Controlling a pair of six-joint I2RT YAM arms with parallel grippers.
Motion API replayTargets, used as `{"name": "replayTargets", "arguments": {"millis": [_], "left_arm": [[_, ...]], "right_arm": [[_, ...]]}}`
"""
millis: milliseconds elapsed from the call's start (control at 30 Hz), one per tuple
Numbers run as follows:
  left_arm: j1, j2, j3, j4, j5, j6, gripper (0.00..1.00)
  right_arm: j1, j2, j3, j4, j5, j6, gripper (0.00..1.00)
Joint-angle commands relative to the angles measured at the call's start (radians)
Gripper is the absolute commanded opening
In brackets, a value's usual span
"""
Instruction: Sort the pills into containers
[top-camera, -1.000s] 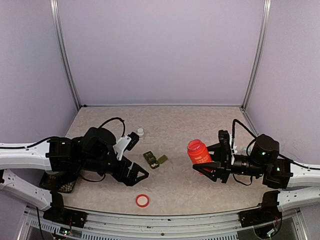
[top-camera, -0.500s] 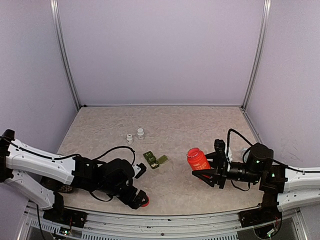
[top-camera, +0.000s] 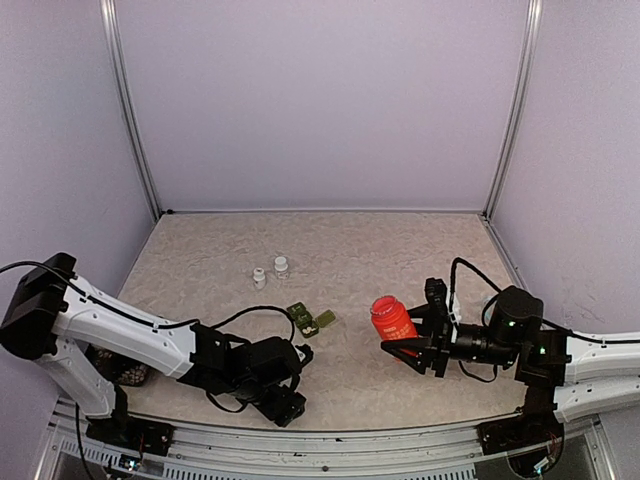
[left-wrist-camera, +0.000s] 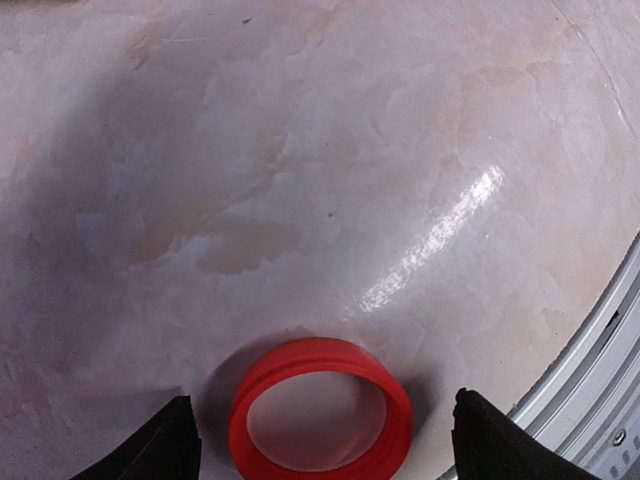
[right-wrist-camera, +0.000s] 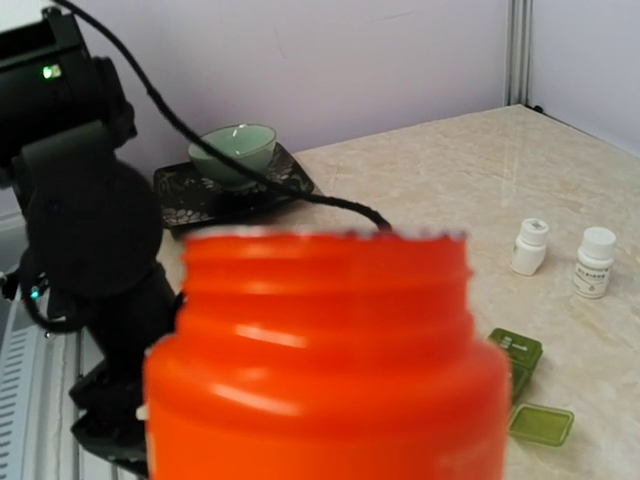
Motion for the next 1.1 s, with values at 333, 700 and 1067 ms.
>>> {"name": "replayTargets", "arguments": {"millis": [333, 700, 1067], "left_arm": [[-0.029, 0.033, 0.074, 0.026, -0.011, 0.079, 0.33], [-0.026, 0.13, 0.229, -0.048, -0.266, 0.161, 0.26], [-0.096, 0.469, 0.485, -0.37, -0.674, 0.118, 0.23]], "right_arm": [[0.002, -0.004, -0.068, 0.103, 0.048, 0.032, 0.35], [0.003, -0.026, -0.086, 0.079, 0.049, 0.029, 0.34], [0.004, -0.114, -0.119, 0.05, 0.115, 0.032, 0.35]]}}
